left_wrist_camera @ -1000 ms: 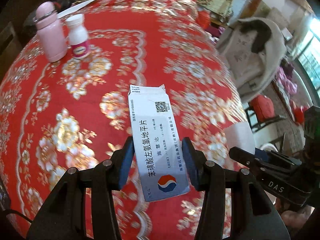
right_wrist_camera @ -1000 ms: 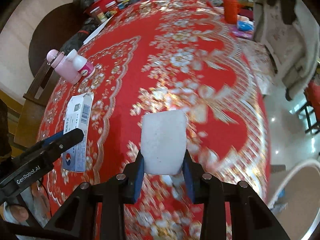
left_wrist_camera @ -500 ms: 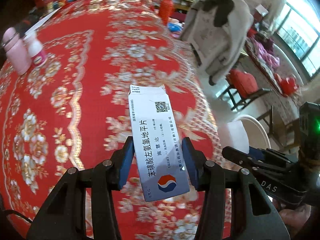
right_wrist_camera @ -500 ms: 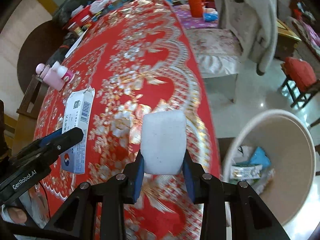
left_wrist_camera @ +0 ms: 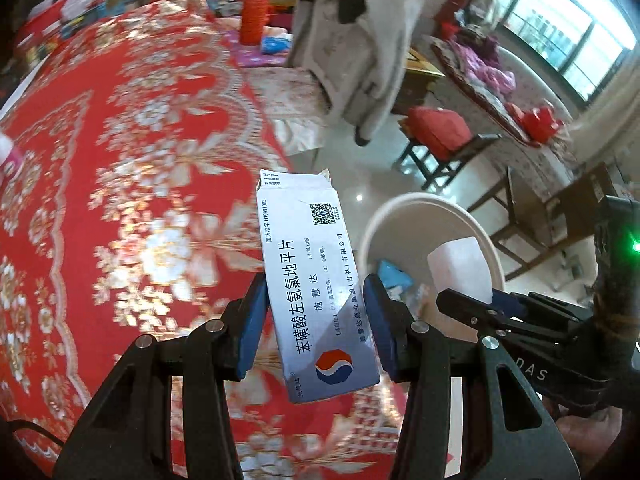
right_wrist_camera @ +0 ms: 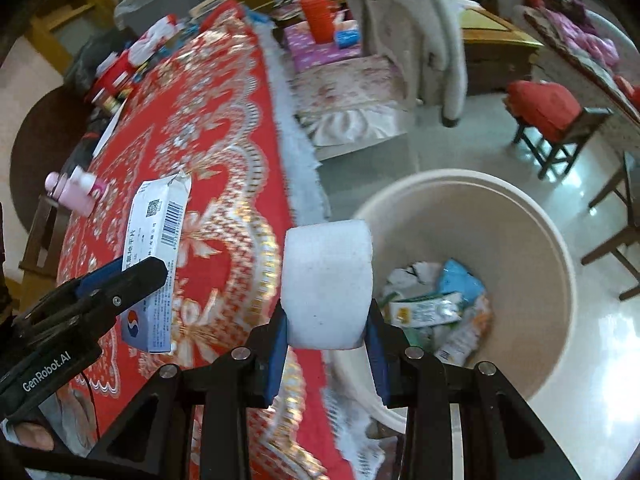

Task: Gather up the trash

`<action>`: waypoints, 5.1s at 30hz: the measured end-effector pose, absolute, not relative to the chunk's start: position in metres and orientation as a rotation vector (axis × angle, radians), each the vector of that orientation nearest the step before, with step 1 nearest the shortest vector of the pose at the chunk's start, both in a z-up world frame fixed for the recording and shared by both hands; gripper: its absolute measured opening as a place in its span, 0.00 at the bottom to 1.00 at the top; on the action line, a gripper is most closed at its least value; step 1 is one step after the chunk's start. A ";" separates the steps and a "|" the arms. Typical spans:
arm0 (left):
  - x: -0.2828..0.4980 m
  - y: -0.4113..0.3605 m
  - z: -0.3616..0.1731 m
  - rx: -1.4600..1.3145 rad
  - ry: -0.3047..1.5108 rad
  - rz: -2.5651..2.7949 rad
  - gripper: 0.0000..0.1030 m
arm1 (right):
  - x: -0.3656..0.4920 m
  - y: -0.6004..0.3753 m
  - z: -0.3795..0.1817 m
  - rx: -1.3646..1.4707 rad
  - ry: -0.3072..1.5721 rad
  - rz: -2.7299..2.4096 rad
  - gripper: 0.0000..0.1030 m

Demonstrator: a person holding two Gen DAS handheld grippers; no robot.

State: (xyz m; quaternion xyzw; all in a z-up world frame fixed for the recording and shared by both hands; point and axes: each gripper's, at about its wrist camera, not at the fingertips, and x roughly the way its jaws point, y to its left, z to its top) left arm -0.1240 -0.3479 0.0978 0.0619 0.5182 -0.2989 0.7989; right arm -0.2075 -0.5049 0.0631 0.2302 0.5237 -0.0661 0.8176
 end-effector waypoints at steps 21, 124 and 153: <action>-0.171 -0.438 0.073 0.230 1.164 -0.781 0.45 | -0.278 -0.578 0.047 0.604 1.120 -0.303 0.33; -0.194 -0.380 0.184 0.159 0.707 -0.737 0.58 | -0.302 -0.525 0.173 0.296 0.668 -0.507 0.69; -0.194 -0.381 0.182 0.160 0.717 -0.734 0.58 | -0.303 -0.523 0.167 0.299 0.685 -0.507 0.70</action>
